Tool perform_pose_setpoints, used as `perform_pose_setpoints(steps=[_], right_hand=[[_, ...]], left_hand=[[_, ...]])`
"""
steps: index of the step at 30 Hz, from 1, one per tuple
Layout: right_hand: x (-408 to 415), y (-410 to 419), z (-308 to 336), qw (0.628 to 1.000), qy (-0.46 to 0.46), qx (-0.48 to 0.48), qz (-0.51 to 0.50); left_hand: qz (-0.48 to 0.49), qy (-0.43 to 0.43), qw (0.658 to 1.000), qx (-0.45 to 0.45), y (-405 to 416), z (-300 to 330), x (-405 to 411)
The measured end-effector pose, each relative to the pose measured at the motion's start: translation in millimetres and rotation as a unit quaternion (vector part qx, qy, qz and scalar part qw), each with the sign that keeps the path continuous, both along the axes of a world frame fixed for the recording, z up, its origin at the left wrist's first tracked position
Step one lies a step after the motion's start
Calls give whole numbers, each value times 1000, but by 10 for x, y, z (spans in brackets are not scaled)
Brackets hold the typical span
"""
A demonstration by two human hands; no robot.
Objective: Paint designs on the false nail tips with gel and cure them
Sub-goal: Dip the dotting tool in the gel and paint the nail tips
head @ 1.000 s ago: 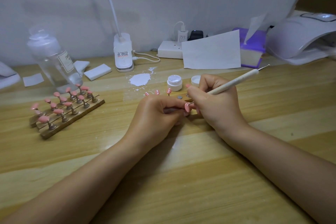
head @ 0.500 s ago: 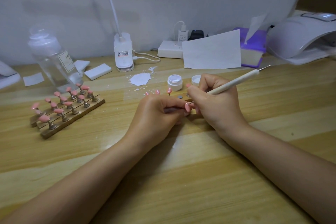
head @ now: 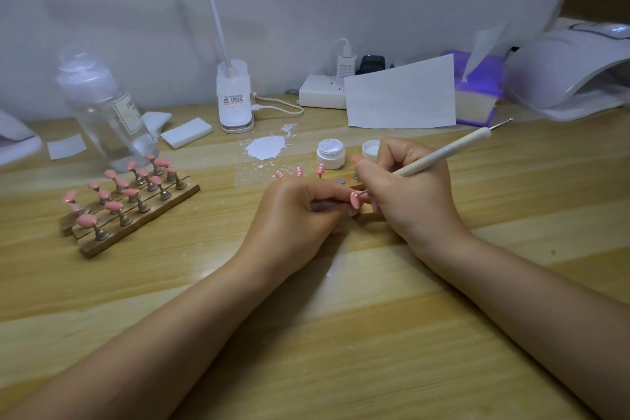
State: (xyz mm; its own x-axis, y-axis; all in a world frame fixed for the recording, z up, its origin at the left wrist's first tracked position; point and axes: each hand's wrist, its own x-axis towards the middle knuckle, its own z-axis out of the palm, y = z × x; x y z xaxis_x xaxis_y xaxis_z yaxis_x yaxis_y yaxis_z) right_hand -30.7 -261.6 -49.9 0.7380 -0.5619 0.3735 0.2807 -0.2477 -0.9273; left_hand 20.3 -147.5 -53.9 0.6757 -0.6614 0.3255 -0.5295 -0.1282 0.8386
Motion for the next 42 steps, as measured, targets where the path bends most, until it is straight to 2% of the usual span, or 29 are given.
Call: perform_pose_setpoints(steps=[42], right_hand=[[-18,14,21,1000,14,11,-10]], left_hand=[[-1,-17,1000,-5,-7,-15,13]])
